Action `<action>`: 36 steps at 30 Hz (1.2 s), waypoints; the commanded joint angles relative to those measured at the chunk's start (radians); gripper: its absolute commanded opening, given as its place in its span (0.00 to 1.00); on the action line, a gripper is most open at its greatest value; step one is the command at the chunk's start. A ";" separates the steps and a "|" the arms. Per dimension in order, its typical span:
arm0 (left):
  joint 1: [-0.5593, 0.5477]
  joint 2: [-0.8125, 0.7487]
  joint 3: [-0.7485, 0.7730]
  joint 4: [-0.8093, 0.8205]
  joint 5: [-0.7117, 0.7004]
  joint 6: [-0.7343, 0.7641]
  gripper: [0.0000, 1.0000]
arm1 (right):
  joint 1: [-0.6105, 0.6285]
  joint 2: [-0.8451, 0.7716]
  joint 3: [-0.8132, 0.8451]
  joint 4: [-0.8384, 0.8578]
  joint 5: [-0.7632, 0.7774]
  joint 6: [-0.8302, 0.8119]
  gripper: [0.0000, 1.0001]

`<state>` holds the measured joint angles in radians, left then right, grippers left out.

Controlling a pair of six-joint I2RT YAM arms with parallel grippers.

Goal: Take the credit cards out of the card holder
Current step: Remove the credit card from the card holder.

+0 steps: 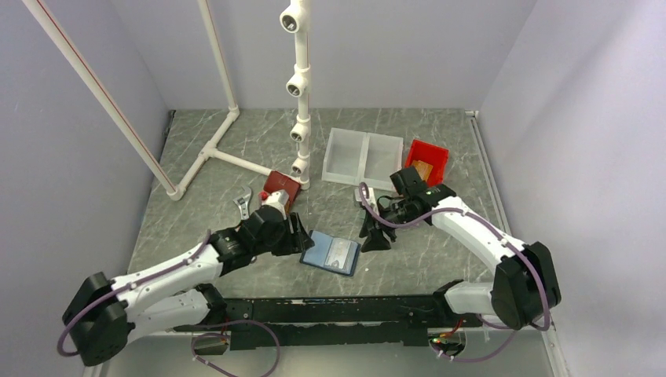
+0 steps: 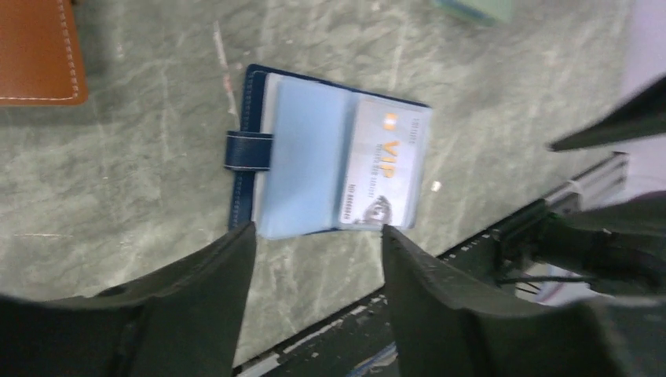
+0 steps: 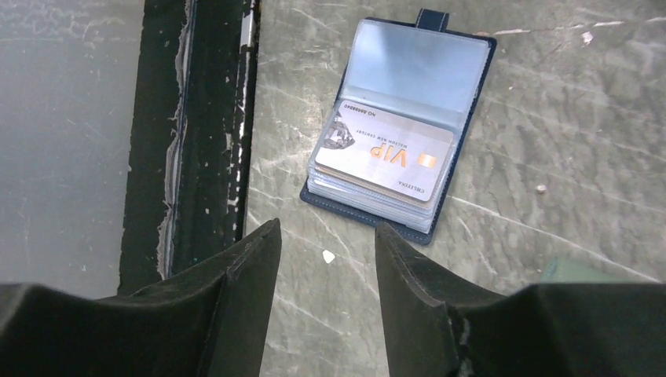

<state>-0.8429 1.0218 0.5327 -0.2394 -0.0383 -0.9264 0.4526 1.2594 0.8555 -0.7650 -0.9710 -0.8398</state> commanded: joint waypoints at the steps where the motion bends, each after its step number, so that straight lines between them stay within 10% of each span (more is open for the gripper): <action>1: 0.001 -0.096 -0.020 0.041 0.054 0.056 0.69 | 0.057 0.041 -0.006 0.131 0.068 0.154 0.47; 11: 0.001 -0.038 -0.198 0.557 0.199 -0.046 0.70 | 0.217 0.163 0.023 0.210 0.305 0.228 0.06; 22: 0.011 0.262 -0.165 0.793 0.268 -0.068 0.53 | 0.306 0.209 0.019 0.280 0.456 0.242 0.07; 36: 0.025 0.385 -0.149 0.820 0.281 -0.067 0.54 | 0.350 0.252 0.023 0.301 0.546 0.245 0.09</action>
<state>-0.8230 1.4036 0.3538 0.5564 0.2260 -1.0046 0.7986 1.5078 0.8551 -0.4919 -0.4541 -0.6025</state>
